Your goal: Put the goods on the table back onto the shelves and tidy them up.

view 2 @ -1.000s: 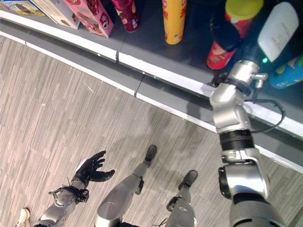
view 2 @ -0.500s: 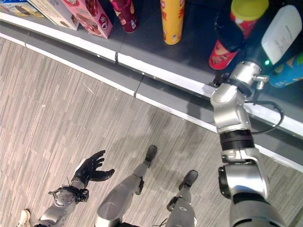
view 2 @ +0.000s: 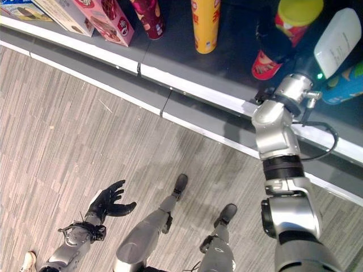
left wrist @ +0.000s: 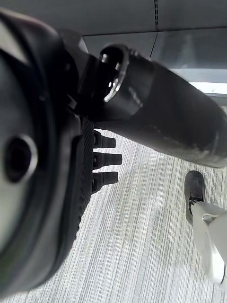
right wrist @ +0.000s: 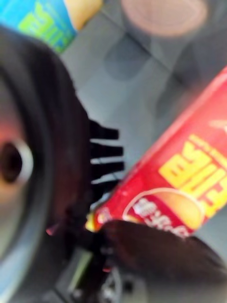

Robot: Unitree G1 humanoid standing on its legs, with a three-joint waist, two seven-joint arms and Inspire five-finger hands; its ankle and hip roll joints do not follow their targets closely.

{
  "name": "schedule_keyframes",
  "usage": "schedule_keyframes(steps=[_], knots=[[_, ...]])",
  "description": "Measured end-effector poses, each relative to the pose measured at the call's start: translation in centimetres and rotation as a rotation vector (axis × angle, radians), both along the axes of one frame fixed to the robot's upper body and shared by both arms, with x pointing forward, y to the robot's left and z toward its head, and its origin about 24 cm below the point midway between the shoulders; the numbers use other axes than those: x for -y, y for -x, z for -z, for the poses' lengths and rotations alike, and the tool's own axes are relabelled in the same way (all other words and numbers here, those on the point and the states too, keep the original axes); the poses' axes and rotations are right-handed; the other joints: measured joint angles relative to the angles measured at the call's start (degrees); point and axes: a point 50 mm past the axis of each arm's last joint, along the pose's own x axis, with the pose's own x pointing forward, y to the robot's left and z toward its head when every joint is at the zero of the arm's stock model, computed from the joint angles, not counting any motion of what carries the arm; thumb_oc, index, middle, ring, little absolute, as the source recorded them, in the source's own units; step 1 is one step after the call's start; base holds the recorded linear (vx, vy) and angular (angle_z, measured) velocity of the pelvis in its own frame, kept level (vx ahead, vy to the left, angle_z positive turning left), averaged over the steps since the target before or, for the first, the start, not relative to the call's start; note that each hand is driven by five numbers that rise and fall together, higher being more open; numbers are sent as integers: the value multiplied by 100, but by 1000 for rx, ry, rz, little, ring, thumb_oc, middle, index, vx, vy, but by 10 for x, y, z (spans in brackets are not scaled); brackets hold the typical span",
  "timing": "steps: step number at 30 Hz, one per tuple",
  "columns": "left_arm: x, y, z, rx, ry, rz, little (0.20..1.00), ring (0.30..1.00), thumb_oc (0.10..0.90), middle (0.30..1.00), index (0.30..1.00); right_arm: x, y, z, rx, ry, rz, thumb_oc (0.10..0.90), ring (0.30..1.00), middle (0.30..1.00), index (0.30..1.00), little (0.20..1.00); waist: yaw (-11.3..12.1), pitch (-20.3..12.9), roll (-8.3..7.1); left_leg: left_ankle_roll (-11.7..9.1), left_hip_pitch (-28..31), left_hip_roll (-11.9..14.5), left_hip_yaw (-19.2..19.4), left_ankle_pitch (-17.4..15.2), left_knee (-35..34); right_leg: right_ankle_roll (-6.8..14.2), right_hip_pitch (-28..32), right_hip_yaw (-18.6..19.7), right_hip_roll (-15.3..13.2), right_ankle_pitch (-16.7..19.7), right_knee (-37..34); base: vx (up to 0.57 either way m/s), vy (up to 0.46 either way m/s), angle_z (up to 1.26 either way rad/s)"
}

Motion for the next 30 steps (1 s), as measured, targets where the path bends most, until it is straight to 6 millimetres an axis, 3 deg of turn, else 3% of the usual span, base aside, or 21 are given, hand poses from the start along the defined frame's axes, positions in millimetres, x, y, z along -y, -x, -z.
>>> schedule_keyframes(steps=[6,15,19,20,21,22,23,25,29,30], knots=[[-1,0,0,-2,-3,-4,900,900,800,900,900,-1,-1,1,-2,-9,-8,800,900,900,900,900,-41,-1,-3,6,16,2,-3,5,1,4,19,-1,6,4,1,2,-5,1],[-3,-8,5,-19,-22,-30,900,900,800,900,900,-15,1,-7,9,77,-32,800,900,900,900,900,-295,-17,-65,10,172,41,6,17,0,-5,172,13,46,24,1,1,-11,-1],[-8,-7,6,-28,-28,-52,900,900,800,900,900,-29,11,-10,50,113,-96,800,900,900,900,900,-367,-150,-406,8,246,93,103,15,0,-16,193,148,87,31,0,32,-19,-12],[-13,-6,9,-43,-33,-73,900,900,800,900,900,-44,16,-3,62,105,-179,800,900,900,900,900,-480,-244,-602,7,280,117,140,14,0,-16,210,163,107,31,0,44,-29,-10],[-14,-5,10,-49,-35,-81,900,900,800,900,900,-50,18,2,61,97,-224,800,900,900,900,900,-491,-269,-673,5,305,126,157,13,-1,-19,234,169,111,33,0,39,-34,-17],[-17,-4,10,-53,-31,-100,900,900,800,900,900,-69,28,27,1,44,-417,800,900,900,900,900,-639,-303,-900,-50,459,168,221,-30,0,-20,339,200,137,32,-1,67,-48,-23],[-22,-2,12,-67,-32,-121,900,900,800,900,900,-82,39,47,-43,-17,-578,800,900,900,900,900,-611,-363,-1059,-61,553,191,309,-50,-2,-22,402,285,150,31,-2,61,-29,-39],[-26,1,15,-86,-37,-140,900,900,800,900,900,-100,45,85,-191,-77,-792,800,900,900,900,900,-729,-512,-1341,-108,659,250,494,-169,-3,-57,405,455,188,9,-2,90,-39,-44],[-41,15,28,-178,-45,-174,900,900,800,900,900,-107,71,175,-545,-466,-1126,800,900,900,900,900,-914,-794,-1777,-137,911,345,699,-306,-7,-116,556,643,228,-25,-3,82,-16,-30],[-42,21,33,-208,-40,-185,900,900,800,900,900,-105,81,194,-604,-591,-1192,800,900,900,900,900,-1068,-867,-1829,-134,929,366,791,-358,-8,-119,568,690,231,-39,-5,50,-6,-24]])
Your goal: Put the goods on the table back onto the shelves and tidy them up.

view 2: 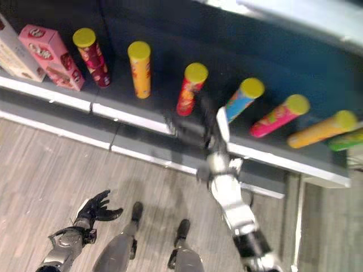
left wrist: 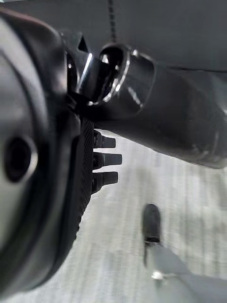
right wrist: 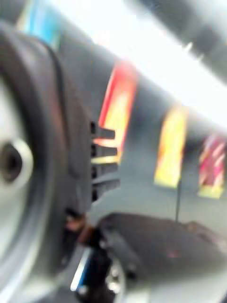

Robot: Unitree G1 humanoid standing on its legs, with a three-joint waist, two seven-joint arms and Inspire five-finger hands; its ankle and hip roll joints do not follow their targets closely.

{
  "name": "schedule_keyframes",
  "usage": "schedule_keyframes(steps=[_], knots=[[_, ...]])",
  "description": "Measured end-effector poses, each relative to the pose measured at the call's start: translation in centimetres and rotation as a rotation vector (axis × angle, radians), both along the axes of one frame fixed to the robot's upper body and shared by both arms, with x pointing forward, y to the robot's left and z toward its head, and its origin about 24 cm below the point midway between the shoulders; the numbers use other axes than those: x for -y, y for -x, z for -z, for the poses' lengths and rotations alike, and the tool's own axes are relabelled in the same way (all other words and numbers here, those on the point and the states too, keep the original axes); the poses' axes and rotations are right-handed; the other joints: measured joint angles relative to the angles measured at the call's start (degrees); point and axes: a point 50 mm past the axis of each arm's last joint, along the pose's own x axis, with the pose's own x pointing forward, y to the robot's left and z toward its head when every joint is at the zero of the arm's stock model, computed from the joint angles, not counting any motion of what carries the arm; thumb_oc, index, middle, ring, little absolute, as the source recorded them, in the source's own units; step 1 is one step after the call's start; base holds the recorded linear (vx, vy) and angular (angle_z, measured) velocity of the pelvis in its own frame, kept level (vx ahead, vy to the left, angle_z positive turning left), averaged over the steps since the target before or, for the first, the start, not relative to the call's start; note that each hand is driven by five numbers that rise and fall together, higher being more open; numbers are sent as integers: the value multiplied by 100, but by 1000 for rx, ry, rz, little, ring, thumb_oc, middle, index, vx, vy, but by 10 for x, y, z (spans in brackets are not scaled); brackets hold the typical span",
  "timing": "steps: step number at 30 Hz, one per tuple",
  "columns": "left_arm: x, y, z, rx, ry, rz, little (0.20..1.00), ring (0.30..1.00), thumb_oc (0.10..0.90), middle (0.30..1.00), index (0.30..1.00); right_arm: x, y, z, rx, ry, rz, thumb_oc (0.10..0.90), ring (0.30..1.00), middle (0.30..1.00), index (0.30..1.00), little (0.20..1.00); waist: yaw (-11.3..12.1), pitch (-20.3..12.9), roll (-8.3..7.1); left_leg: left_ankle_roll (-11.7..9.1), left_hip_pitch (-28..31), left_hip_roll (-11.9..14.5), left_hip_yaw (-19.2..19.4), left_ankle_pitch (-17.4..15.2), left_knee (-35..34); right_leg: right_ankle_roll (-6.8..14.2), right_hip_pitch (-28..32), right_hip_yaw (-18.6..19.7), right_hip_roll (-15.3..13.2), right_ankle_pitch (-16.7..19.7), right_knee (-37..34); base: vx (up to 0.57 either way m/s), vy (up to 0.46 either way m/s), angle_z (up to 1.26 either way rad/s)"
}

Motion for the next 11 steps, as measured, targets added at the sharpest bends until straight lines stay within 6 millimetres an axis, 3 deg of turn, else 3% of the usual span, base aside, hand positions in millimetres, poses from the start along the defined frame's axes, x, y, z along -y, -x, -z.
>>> schedule_keyframes(steps=[2,4,5,7,9,11], knots=[[-1,10,9,-48,17,-23,900,900,800,900,900,2,13,24,-124,-110,-71,800,900,900,900,900,-85,-71,-28,7,116,26,160,-6,2,-8,32,122,3,25,2,65,-8,-36],[-2,37,25,-143,40,-42,900,900,800,900,900,6,45,87,-430,-166,-147,800,900,900,900,900,-227,-482,-32,16,338,85,371,-116,-1,-22,105,339,40,30,2,77,-4,-57],[-1,40,27,-155,45,-35,900,900,800,900,900,12,54,103,-502,-125,-144,800,900,900,900,900,-318,-524,9,17,420,107,428,-128,-2,-25,172,388,51,27,3,51,-5,-41],[0,46,31,-177,44,-36,900,900,800,900,900,21,65,136,-643,-87,-87,800,900,900,900,900,-332,-721,55,-21,546,158,518,-187,-8,-42,234,424,88,13,2,45,-12,-22],[3,44,30,-170,52,-35,900,900,800,900,900,33,90,166,-785,-25,-28,800,900,900,900,900,-426,-890,101,-48,596,207,532,-202,-8,-52,270,426,127,-15,2,68,-19,-9],[1,49,34,-194,49,-42,900,900,800,900,900,37,104,198,-928,-39,95,800,900,900,900,900,-477,-1025,67,-90,779,260,549,-245,-30,-102,445,440,184,-70,0,43,-12,-7]])
